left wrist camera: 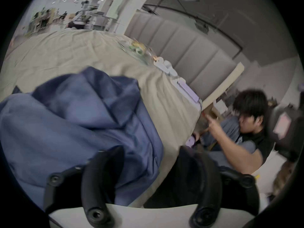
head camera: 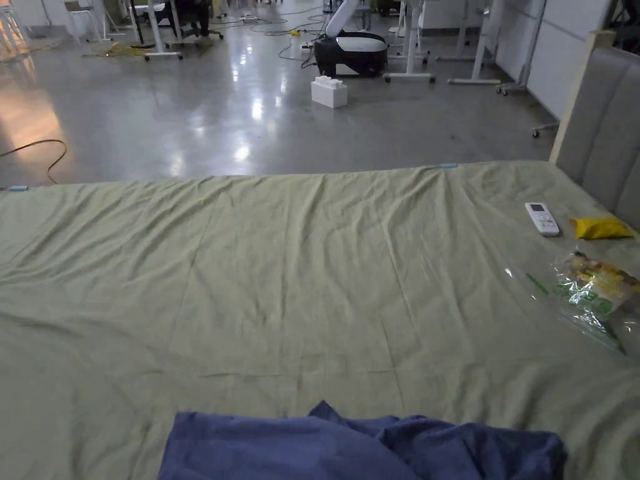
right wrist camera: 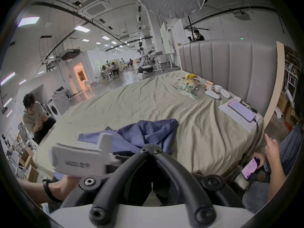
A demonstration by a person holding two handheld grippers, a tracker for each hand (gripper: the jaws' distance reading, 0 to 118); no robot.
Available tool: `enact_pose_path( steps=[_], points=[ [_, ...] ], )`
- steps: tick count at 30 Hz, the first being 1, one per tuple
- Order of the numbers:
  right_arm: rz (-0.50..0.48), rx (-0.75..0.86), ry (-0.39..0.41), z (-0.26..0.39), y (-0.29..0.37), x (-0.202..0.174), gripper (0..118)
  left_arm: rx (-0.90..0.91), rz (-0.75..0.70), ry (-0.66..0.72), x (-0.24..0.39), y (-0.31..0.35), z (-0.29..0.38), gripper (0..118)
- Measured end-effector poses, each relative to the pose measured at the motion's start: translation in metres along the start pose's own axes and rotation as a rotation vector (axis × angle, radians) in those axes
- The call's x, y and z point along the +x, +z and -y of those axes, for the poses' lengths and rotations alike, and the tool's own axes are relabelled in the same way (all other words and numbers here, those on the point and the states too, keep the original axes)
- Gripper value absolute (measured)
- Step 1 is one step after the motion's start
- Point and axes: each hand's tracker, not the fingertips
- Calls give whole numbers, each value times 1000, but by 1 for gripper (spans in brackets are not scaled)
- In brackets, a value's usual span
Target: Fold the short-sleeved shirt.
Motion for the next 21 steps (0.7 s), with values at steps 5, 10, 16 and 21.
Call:
enact_pose_path(
  steps=[5, 10, 16, 21],
  points=[
    [-76, 61, 69, -19, -9, -20, 0, 327, -200, -47, -15, 138, -36, 74],
    [-134, 186, 133, -49, -9, -46, 0, 588, -491, -208, 4, 287, -42, 73],
    [-171, 323, 179, -76, -1, -71, 0, 860, -953, -319, 29, 366, 3, 52],
    [-193, 391, 216, -89, 14, -81, 0, 827, -1069, -258, 42, 389, 26, 4]
  ],
)
